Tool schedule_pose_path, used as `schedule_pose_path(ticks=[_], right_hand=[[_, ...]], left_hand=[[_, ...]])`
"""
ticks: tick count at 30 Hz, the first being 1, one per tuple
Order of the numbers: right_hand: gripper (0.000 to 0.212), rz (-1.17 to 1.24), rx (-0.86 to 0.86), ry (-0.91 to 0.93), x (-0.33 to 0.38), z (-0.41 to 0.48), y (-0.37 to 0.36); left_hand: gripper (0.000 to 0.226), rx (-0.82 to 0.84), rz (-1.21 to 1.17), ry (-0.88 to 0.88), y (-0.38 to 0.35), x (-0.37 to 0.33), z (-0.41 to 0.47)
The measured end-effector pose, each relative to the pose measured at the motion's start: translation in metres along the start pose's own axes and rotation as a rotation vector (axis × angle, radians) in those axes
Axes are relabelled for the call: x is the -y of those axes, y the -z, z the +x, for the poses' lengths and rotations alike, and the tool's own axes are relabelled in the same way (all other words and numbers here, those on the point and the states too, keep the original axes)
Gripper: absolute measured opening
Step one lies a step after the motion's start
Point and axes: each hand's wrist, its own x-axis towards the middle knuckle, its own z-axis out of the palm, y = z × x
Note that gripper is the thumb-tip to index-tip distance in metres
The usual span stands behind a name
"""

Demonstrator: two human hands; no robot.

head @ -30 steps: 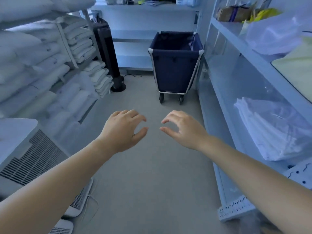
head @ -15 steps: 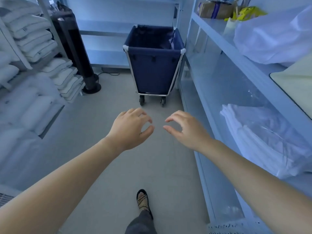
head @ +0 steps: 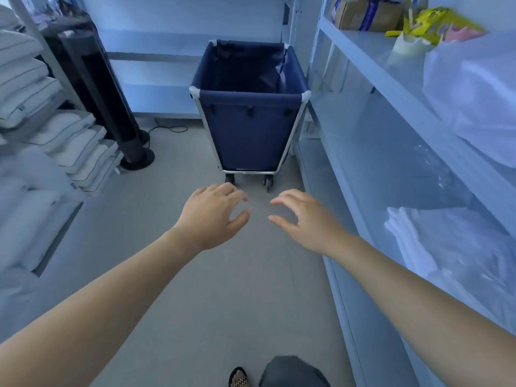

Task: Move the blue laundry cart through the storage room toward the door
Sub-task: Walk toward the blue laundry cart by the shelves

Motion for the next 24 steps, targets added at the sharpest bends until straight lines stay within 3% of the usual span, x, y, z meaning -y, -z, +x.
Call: schedule_pose_path(ticks=[11, 19, 24], right_hand=[[0.039, 0.096, 0.004, 0.049, -0.083, 0.174, -0.005], [0.036, 0.095, -0.031, 0.059, -0.172, 0.313, 0.032], [0.039, 0.083, -0.019, 0.042, -0.205, 0.376, 0.041]], left_hand=[[0.031, 0.005, 0.047, 0.042, -0.025, 0.071, 0.162], [0.03, 0.013, 0.044, 0.075, -0.044, 0.099, 0.333], [0.031, 0.032, 0.013, 0.124, -0.061, 0.122, 0.391]])
